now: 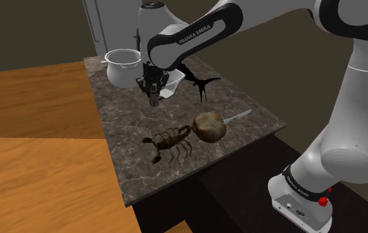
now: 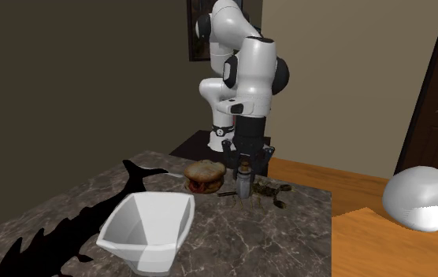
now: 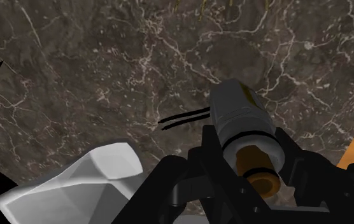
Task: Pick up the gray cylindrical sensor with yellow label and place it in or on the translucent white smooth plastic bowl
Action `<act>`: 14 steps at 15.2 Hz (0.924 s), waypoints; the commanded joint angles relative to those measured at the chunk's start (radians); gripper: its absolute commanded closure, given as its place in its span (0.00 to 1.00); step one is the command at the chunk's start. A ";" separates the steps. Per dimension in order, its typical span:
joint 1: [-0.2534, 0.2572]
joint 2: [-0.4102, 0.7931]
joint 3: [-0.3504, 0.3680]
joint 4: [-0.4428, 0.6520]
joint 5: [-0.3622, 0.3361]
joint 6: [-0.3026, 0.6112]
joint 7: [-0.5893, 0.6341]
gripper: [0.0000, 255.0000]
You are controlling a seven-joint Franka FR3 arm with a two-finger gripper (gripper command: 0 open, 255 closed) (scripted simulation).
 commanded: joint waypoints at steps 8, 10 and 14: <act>-0.005 -0.054 0.012 0.053 0.031 -0.104 -0.025 1.00; -0.006 -0.064 0.014 0.067 0.036 -0.127 -0.031 1.00; -0.007 -0.081 0.017 0.099 0.047 -0.174 -0.041 1.00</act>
